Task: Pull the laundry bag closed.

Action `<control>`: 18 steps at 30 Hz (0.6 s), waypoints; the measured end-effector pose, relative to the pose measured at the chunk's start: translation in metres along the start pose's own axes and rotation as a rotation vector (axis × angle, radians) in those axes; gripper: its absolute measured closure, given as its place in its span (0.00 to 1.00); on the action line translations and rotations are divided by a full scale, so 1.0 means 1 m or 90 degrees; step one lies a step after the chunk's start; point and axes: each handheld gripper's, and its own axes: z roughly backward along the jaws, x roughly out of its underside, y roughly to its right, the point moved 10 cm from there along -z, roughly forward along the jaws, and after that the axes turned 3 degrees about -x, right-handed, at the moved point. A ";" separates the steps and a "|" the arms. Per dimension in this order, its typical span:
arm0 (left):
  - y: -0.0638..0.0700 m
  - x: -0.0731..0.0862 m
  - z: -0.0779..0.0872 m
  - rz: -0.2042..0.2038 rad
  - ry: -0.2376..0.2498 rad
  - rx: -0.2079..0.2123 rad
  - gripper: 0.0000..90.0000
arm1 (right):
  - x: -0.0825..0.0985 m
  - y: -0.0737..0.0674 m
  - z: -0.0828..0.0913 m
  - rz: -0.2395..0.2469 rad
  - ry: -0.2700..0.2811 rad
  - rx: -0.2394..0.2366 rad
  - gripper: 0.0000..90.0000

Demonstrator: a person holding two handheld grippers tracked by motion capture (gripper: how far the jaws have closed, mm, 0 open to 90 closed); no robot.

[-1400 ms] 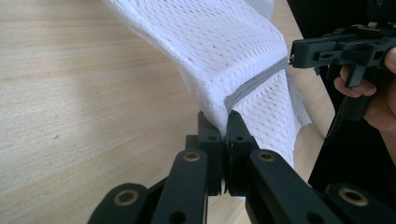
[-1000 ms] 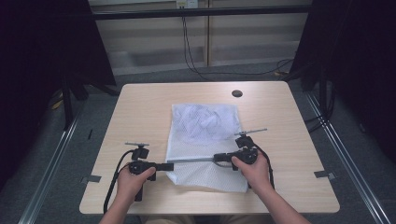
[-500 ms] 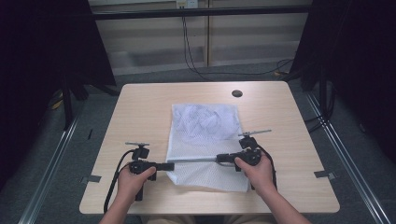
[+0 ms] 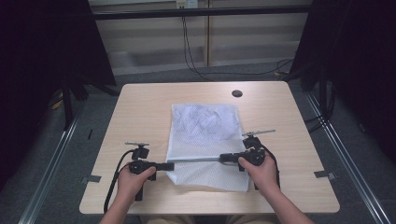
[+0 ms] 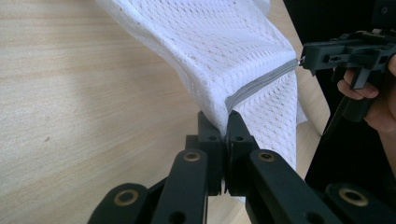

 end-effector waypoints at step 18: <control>-0.003 0.000 0.002 -0.014 0.003 -0.005 0.98 | 0.001 0.006 0.008 -0.010 0.006 0.002 0.96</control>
